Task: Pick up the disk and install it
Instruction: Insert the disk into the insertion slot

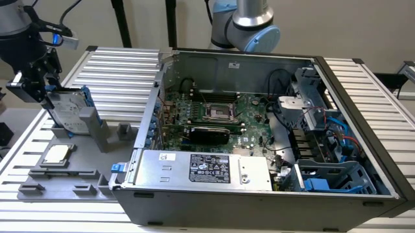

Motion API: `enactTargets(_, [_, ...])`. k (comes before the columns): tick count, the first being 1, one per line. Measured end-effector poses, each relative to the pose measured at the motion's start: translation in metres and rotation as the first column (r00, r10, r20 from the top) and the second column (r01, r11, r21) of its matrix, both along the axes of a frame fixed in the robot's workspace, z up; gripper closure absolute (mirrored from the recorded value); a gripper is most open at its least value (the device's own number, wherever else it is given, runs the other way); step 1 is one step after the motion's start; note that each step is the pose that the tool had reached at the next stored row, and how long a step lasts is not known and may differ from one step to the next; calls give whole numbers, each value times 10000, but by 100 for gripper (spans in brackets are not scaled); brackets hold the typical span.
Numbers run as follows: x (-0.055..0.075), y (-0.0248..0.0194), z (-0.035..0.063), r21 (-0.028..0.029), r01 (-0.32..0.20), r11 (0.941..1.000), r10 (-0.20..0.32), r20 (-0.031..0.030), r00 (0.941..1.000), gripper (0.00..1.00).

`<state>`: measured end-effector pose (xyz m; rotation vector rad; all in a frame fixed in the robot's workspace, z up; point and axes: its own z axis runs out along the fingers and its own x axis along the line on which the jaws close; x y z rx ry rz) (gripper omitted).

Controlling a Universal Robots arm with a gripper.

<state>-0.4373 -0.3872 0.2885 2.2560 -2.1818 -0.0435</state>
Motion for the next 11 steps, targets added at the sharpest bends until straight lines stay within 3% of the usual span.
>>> enactTargets(4, [0,0,-2,0,-7,10000,7,1,10000,42])
enactTargets(5, [0,-1,-2,0,-7,10000,7,1,10000,49])
enactTargets(11, [0,-9,-3,1,-7,10000,7,0,10000,65])
